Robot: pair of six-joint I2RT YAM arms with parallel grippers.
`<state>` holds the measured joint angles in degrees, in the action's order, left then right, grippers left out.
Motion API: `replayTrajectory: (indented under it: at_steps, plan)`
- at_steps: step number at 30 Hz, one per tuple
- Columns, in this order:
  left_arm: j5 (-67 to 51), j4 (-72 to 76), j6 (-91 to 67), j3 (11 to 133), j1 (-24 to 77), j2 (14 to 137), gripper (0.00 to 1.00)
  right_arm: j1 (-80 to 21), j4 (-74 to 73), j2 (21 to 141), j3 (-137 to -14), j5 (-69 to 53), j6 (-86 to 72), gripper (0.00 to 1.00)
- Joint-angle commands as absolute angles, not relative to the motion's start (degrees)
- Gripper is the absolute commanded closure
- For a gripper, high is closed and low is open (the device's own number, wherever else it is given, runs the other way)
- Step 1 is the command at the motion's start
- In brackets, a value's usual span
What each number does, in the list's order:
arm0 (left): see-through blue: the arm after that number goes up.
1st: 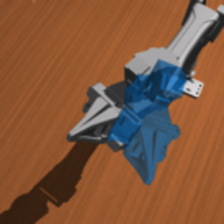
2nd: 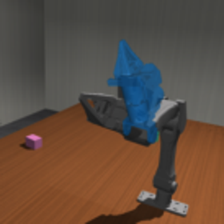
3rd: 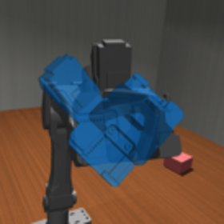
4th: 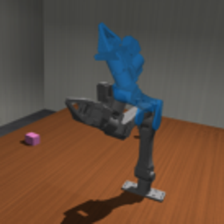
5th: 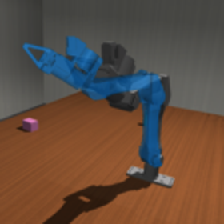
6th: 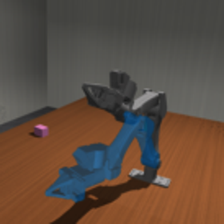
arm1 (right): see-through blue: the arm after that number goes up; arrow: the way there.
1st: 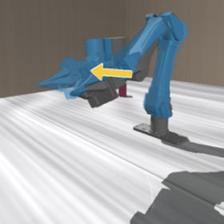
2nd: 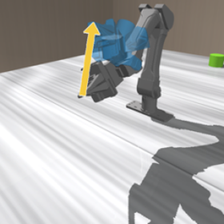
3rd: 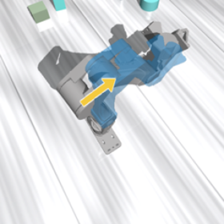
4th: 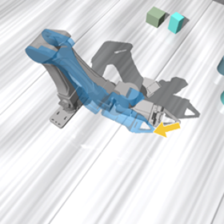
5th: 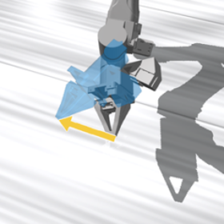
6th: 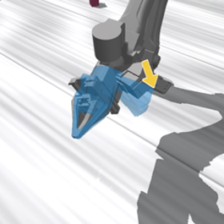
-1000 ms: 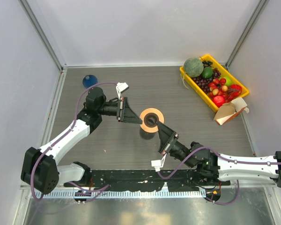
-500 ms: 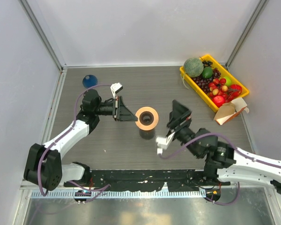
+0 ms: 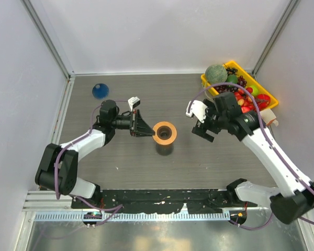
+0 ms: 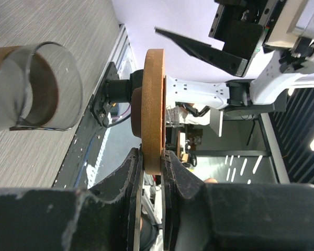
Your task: Place the coffee filter in the dripper
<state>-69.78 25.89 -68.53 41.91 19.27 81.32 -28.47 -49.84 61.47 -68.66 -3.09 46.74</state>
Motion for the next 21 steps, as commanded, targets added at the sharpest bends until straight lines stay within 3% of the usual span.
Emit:
replayTrajectory:
  at_steps: [1, 5, 13, 21]
  plan:
    - [-72.6, 26.6, -67.3, 45.0, 18.9, 84.5, 1.00, -22.0, -63.0, 68.2, -73.5, -28.0, 34.8, 0.04]
    - [-72.9, 25.9, -66.2, 46.6, 18.9, 87.7, 1.00, -19.0, -60.5, 71.1, -73.0, -39.0, 33.0, 0.04]
    - [-72.9, 24.7, -65.1, 49.0, 18.8, 92.7, 0.99, -18.6, -43.1, 70.0, -66.1, -43.0, 17.0, 0.04]
    - [-72.8, 22.1, -62.4, 50.0, 18.6, 94.7, 0.99, -18.4, -36.8, 69.9, -62.8, -43.6, 9.7, 0.04]
